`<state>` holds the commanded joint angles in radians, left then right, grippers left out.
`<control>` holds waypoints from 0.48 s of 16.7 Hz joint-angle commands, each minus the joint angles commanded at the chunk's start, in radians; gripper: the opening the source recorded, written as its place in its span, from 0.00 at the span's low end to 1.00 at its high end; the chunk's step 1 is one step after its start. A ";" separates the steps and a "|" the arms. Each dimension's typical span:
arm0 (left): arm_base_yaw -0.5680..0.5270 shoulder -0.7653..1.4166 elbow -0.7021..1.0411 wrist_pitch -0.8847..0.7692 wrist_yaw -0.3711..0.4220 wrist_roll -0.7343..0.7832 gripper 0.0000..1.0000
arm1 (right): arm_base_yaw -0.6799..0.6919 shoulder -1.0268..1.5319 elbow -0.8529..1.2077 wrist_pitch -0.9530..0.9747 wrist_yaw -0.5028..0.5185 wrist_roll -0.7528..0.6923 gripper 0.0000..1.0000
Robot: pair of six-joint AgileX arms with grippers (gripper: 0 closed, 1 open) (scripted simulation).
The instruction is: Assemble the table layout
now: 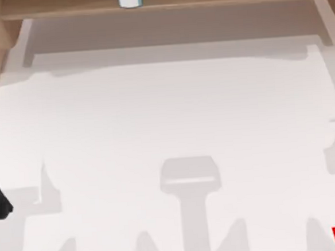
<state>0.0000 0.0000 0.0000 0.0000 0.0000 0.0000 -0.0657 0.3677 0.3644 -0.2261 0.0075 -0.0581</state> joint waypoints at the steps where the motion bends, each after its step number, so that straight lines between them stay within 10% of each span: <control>1: 0.000 0.000 0.000 0.000 0.000 0.000 1.00 | -0.015 0.090 0.088 -0.048 0.001 -0.012 1.00; 8: 0.000 0.000 0.000 0.000 0.000 0.000 1.00 | -0.138 0.880 0.837 -0.447 -0.001 -0.106 1.00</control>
<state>0.0000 0.0000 0.0000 0.0000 0.0000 0.0000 -0.2041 1.2477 1.2013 -0.6730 0.0069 -0.1645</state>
